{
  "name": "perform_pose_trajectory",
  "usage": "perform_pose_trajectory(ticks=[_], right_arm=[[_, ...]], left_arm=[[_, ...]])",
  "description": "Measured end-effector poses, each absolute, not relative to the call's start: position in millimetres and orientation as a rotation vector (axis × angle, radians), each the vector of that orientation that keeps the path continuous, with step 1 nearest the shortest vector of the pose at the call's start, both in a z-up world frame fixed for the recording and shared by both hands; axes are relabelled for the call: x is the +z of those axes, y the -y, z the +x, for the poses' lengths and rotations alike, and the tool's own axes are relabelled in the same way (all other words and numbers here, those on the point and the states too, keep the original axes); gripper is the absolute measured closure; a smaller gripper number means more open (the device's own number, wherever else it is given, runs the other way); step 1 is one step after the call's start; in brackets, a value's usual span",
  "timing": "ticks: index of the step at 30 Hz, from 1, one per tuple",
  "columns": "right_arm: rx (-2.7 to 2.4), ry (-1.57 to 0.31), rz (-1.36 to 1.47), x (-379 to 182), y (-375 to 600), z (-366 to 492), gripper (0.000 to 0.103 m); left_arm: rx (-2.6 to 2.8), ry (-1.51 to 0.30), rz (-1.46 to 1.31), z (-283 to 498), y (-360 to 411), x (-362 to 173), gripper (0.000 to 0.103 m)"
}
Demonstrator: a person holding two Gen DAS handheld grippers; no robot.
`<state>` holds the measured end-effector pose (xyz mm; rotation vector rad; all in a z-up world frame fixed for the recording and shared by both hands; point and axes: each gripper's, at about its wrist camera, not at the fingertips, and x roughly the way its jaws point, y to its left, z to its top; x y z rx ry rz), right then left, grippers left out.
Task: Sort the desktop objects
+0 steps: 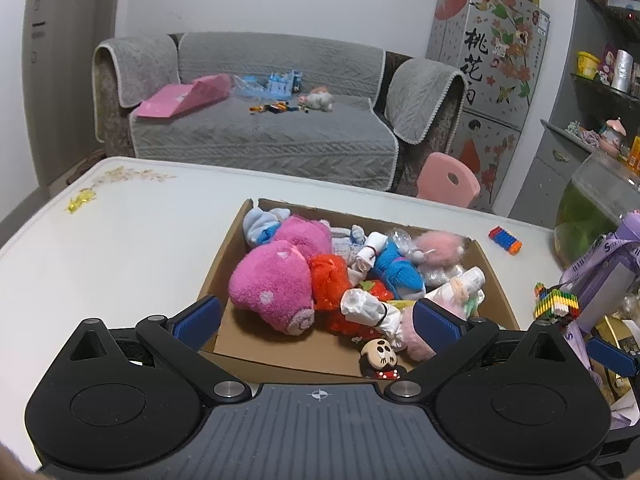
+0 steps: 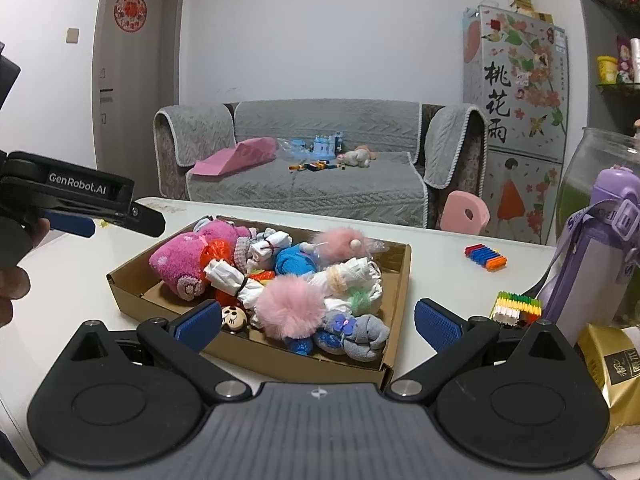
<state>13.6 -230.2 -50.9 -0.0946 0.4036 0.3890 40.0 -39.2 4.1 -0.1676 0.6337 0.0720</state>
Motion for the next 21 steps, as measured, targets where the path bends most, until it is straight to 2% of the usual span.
perform_pose_trajectory(ticks=[21], right_arm=[[0.395, -0.413, -0.088, -52.7, 228.9, 10.3, 0.000]], left_arm=[[0.048, -0.614, -0.146, 34.7, 43.5, 3.3, 0.000]])
